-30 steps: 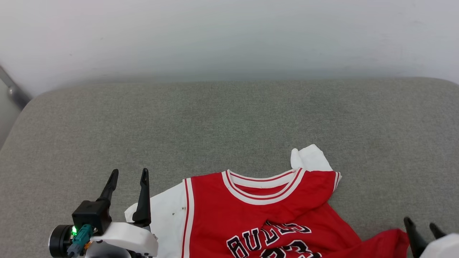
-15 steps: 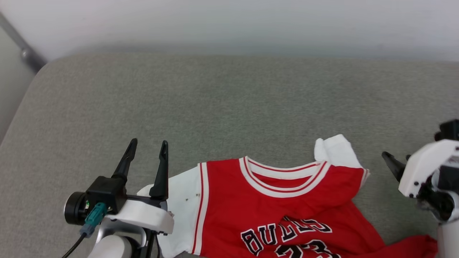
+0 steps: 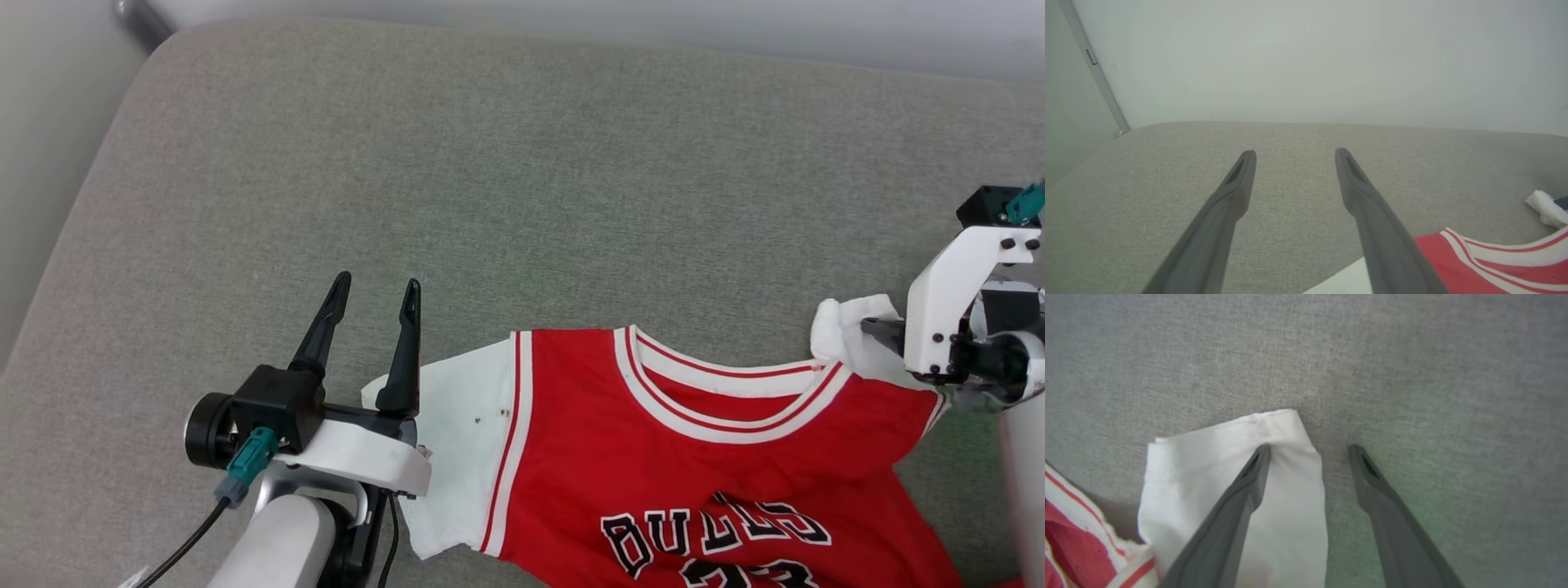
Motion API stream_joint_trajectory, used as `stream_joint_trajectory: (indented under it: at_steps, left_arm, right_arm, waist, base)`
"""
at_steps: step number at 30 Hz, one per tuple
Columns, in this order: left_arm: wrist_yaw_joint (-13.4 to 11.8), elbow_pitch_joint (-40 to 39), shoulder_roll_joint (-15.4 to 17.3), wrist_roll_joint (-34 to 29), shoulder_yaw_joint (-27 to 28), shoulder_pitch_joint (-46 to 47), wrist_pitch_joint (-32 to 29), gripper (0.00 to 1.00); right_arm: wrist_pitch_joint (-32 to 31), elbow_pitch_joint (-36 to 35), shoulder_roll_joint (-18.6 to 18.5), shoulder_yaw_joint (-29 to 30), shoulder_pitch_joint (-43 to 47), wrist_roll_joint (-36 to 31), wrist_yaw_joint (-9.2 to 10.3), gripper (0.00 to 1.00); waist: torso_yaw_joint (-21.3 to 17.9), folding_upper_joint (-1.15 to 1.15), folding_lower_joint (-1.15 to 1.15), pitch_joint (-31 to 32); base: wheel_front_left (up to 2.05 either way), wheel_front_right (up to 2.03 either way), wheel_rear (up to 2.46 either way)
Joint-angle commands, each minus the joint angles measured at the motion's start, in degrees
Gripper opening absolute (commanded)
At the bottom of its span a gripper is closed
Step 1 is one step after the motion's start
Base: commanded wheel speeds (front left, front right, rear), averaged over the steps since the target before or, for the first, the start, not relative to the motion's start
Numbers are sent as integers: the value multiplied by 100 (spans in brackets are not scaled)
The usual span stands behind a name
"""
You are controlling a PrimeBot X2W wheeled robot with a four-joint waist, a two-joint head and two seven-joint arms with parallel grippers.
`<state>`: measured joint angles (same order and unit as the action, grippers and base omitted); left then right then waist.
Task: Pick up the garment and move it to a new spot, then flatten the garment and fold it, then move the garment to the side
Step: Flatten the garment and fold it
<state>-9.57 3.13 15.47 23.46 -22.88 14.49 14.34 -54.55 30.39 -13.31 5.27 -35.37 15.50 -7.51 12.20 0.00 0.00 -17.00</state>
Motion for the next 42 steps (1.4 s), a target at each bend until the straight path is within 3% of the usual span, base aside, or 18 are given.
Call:
stream_joint_trajectory:
  at_steps: [1,3,4,5,16,24,28,35,36,37,38,42]
  left_arm:
    - [16,30,-33,-17,16,58,43,100]
    - [36,74,-52,-31,30,60,51,100]
    - [41,97,-60,-38,38,57,56,100]
    - [41,118,-67,-44,51,56,61,100]
    - [70,217,-57,-84,185,-81,89,100]
    - [33,203,-46,-94,204,-251,93,100]
    - [12,167,-3,-88,222,-340,94,100]
    - [-58,112,104,-24,273,-466,25,100]
    - [-65,101,127,-15,292,-474,13,100]
    - [-68,89,145,-15,308,-479,3,100]
    - [-90,82,162,-12,326,-492,-17,100]
    - [-138,36,227,39,363,-617,-75,100]
  right_arm:
    - [-143,276,62,-58,156,39,4,100]
    - [-274,441,68,-111,224,82,3,97]
    - [-320,492,70,-143,243,114,3,33]
    - [-344,511,77,-171,235,171,3,0]
    - [125,-364,-477,-475,-321,373,4,0]
    - [55,-1023,-790,447,137,293,4,0]
    - [-76,-1297,-671,1271,765,197,4,0]
    - [400,-1171,94,2466,1932,62,4,0]
    - [567,-1123,198,2548,2003,96,4,4]
    - [747,-1054,295,2609,2070,148,4,43]
    - [944,-997,370,2622,2141,149,4,100]
    - [1914,-1007,443,2531,2282,292,4,100]
  waist:
    - [53,0,0,-46]
    - [65,0,0,-40]
    - [63,0,0,-35]
    - [57,0,0,-29]
    - [-283,0,0,262]
    - [-531,0,0,522]
    - [-631,0,0,585]
    - [-788,0,0,673]
    - [-806,0,0,682]
    - [-824,0,0,689]
    - [-845,0,0,705]
    - [-909,0,0,814]
  base:
    - [0,0,0]
    - [0,0,0]
    - [0,0,0]
    - [0,0,0]
    - [0,0,0]
    - [0,0,0]
    - [0,0,0]
    - [0,0,0]
    - [0,0,0]
    - [0,0,0]
    - [0,0,0]
    - [0,0,0]
